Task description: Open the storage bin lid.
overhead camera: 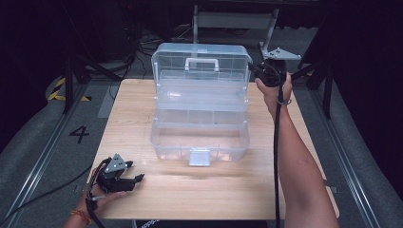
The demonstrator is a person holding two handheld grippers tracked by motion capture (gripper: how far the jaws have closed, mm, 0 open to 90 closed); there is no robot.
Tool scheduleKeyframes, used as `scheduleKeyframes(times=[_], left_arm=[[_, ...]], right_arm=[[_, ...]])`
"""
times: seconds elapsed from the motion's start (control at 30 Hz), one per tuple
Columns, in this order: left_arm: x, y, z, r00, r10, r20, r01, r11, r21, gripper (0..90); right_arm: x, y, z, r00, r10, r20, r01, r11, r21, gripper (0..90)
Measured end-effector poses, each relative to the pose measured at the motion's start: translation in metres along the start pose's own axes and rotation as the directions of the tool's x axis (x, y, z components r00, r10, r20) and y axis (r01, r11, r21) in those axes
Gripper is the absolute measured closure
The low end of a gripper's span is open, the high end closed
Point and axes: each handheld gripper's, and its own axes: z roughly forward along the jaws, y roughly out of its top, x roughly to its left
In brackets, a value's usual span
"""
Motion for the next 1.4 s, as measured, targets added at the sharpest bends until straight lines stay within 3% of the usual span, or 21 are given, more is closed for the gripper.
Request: scheduleKeyframes(times=[1.4], left_arm=[[0.000, 0.000, 0.000, 1.0000, 0.001, 0.004, -0.001, 1.0000, 0.000, 30.5]], right_arm=[[-0.010, 0.004, 0.031, 0.9984, 0.042, 0.038, -0.044, 0.998, 0.051, 83.2]])
